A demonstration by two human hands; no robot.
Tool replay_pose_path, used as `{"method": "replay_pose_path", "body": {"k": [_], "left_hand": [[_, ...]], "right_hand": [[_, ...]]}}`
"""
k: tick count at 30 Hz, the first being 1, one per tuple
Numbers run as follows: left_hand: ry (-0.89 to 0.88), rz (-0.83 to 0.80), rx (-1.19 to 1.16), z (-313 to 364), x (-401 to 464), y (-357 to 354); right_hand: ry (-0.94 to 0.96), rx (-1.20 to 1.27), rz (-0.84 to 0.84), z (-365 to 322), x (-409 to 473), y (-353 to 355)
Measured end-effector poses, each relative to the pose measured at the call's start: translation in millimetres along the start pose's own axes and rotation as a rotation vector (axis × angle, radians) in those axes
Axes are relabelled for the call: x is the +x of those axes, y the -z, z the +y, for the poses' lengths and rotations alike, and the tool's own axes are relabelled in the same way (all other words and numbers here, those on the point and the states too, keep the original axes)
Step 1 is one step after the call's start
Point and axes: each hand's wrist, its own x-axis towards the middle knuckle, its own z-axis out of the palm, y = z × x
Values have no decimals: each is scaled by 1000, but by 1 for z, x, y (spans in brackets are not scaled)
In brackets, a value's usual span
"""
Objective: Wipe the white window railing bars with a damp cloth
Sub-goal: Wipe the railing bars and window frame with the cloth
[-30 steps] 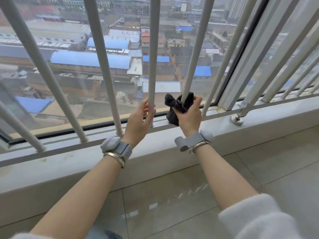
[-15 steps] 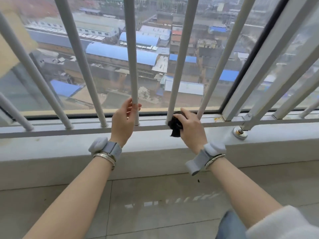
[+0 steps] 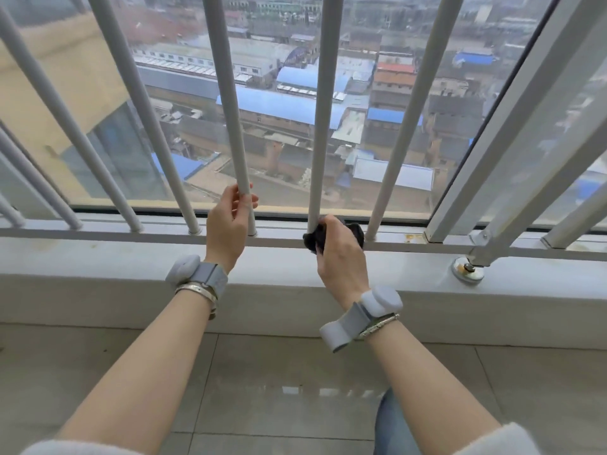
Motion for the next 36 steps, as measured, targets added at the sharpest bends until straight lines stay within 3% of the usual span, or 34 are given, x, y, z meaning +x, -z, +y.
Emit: {"method": "replay_pose_path", "body": {"k": [4,7,12,16,21,28,36], "left_hand": [[10,-1,-17,0,0,0],[0,2,-20,-1,1,-1],[-23,48,10,1,-3,-6],[-15,36,40,0,-1,-1],[-13,38,85,2,-3,-3],[8,-66,46,1,3,9],[-9,-15,88,5,-1,3]], "right_hand": [[155,-158,-7,37,-16,26],[122,-144,61,41,-27,25],[-41,181,86,12,-14,4],[-175,538,318,-7,6,25],[-2,518,271,-31,30,28],[138,432,507,-42,84,40],[166,309,154,6,20,-2]]}}
